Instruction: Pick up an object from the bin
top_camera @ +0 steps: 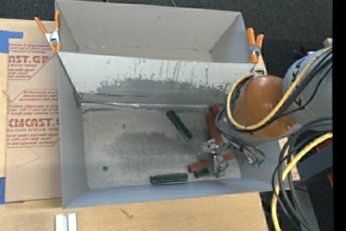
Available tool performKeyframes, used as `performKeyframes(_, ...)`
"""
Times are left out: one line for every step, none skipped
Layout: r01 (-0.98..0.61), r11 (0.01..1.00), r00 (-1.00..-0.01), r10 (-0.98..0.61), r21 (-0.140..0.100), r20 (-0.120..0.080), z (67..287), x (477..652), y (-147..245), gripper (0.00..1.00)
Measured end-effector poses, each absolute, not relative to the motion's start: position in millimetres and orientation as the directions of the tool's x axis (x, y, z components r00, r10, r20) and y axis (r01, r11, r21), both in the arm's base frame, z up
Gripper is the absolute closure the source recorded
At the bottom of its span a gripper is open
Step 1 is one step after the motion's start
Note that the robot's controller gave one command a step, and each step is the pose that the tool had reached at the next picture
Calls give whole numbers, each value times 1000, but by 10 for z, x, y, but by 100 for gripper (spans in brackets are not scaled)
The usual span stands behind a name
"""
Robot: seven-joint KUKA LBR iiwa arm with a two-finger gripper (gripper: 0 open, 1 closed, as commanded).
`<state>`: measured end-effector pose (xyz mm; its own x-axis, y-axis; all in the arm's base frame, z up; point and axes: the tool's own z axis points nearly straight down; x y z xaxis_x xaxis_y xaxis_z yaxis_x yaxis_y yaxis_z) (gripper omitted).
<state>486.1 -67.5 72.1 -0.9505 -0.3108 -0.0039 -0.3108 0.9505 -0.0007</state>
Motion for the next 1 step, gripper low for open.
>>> performKeyframes(-311,950,-950,-311,-3,-11,711,4879,-673,0)
